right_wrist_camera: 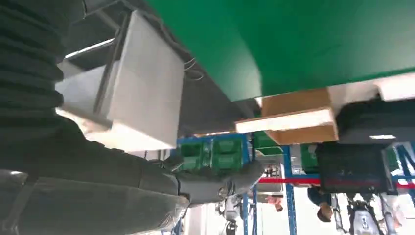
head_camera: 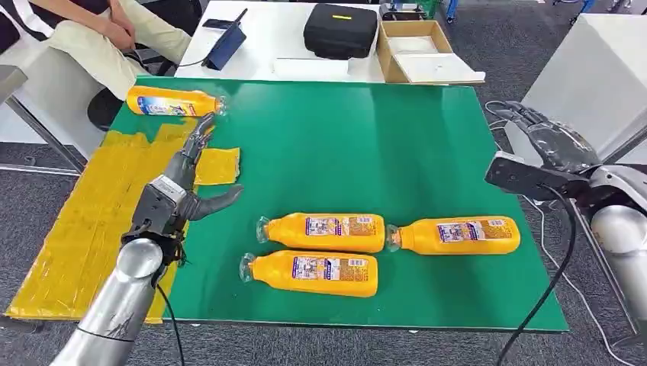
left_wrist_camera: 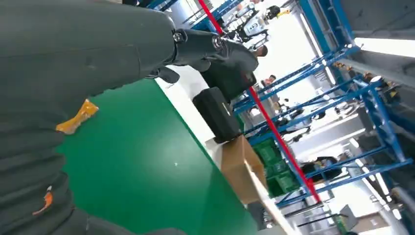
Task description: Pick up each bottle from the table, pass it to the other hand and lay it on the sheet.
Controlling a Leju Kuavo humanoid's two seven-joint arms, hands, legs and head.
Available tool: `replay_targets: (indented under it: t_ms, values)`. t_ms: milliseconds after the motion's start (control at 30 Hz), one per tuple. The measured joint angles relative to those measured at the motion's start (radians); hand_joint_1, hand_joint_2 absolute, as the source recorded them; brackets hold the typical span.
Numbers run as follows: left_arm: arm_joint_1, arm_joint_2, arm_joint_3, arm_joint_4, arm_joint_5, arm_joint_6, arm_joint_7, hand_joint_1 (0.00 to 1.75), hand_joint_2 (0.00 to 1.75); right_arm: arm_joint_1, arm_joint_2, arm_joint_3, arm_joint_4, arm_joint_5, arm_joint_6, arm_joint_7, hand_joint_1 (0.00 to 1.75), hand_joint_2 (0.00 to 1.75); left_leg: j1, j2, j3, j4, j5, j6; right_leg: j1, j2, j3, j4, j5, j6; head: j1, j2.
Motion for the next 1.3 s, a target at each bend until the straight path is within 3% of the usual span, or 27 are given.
replay_targets:
  t_ms: [367, 667, 1300]
  values:
    - [0.015, -0.064, 0.011, -0.005, 0.009, 0.015, -0.009, 0.00, 1.75, -0.084, -0.036, 0.130, 0.077, -0.030, -0.039, 0.003, 0.00, 1.75, 0.001, 0.000, 0.000, 0.000, 0.001, 0.001, 0.002, 0.000, 0.000, 0.000, 0.000, 0.002, 0.000, 0.000]
    - [0.016, -0.072, 0.023, 0.008, 0.020, 0.018, -0.013, 0.00, 1.75, -0.095, -0.037, 0.196, 0.117, -0.047, -0.014, -0.052, 0.00, 1.75, 0.001, 0.000, 0.000, 0.000, 0.001, 0.001, 0.002, 0.000, 0.000, 0.000, 0.000, 0.003, 0.000, 0.000]
    - [0.003, -0.079, 0.035, 0.051, 0.042, 0.028, -0.014, 0.00, 1.75, -0.059, -0.068, 0.315, 0.152, -0.061, 0.001, -0.060, 0.00, 1.75, 0.001, 0.000, -0.001, 0.000, 0.001, 0.001, 0.001, 0.000, -0.001, 0.000, 0.000, 0.003, -0.001, 0.000]
